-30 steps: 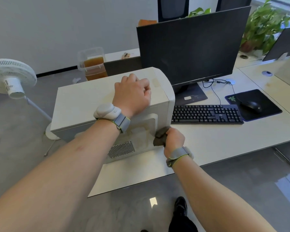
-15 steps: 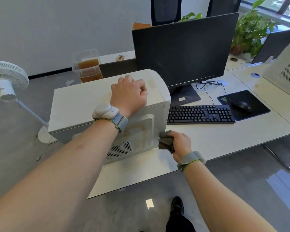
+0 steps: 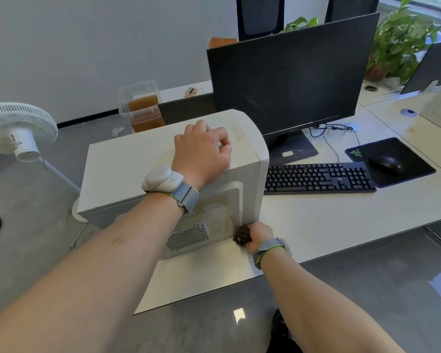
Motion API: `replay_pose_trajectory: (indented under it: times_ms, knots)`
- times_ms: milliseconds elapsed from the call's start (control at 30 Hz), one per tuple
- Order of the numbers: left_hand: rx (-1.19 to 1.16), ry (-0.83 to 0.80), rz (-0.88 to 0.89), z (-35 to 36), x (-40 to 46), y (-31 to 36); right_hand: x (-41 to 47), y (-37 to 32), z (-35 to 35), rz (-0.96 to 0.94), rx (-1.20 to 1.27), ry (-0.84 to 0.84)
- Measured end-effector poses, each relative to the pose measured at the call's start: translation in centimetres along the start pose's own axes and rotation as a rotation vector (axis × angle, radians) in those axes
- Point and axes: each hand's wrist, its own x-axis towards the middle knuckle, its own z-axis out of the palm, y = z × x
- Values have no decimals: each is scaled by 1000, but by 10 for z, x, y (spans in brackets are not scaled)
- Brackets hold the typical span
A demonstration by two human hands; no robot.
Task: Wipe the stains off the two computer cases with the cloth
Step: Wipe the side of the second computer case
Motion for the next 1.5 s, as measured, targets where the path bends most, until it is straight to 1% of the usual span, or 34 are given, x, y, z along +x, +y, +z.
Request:
replay_pose_trajectory:
  times_ms: [133, 200, 300, 433, 500, 633, 700, 767, 800, 833, 867, 900, 967, 1033, 1067, 1100, 1133, 1167, 1200, 1233, 1267, 1333, 1400, 1433, 1500]
  knots:
    - [8, -11, -4, 1, 0, 0, -25, -19, 3, 21, 19, -5]
    - [-2, -19, -10, 1, 0, -1, -51, -33, 8, -44, 11, -27]
    - [-6, -39, -11, -1, -1, 0, -101, -54, 11, -233, 3, -6]
    - [-36, -89, -46, -4, 1, 0, -153, -81, 15, -589, -8, -46]
    - [-163, -137, -126, -10, 3, -3, -170, -90, 18, -751, -104, -42]
    - [-678, -235, -264, -28, 5, -14, -181, -83, 22, -965, -490, 133]
    - [-799, -268, -297, -36, 3, -19, -183, -64, 31, -1100, -699, 170]
    - [-864, -261, -323, -40, 2, -22, -185, -46, 43, -1229, -902, 72]
    - [-897, -248, -346, -41, 2, -24, -185, -41, 48, -1235, -943, 7]
    - [-926, -235, -372, -42, 2, -26, -186, -41, 51, -1210, -916, -39]
    - [-946, -230, -393, -43, 2, -29, -187, -45, 53, -1169, -836, -57]
    - [-945, -243, -392, -43, 0, -32, -189, -48, 50, -1138, -736, -32]
    - [-877, -276, -354, -47, -3, -42, -194, -64, 42, -1152, -574, 62]
    - [-808, -290, -321, -54, -10, -54, -198, -85, 33, -1215, -556, 161]
    - [-781, -273, -315, -58, -14, -59, -197, -99, 31, -1270, -621, 203]
    - [-736, -232, -315, -62, -18, -65, -195, -113, 32, -1328, -746, 249]
    - [-632, -172, -318, -64, -23, -74, -192, -124, 37, -1371, -897, 289]
    - [-472, -110, -294, -66, -28, -84, -192, -132, 44, -1399, -1020, 315]
    - [-302, -68, -260, -68, -34, -93, -189, -135, 53, -1422, -1102, 301]
    - [-185, -41, -226, -68, -41, -102, -187, -134, 62, -1451, -1147, 248]
    - [-134, -30, -219, -67, -47, -111, -187, -127, 71, -1480, -1170, 164]
    - [-161, -27, -277, -63, -53, -120, -184, -104, 86, -1560, -1197, 11]
    - [-231, -8, -329, -56, -52, -123, -187, -81, 102, -1657, -1218, -71]
    - [-297, 15, -379, -54, -51, -124, -190, -71, 111, -1692, -1226, -118]
    - [-505, 78, -501, -55, -47, -125, -197, -55, 130, -1742, -1234, -231]
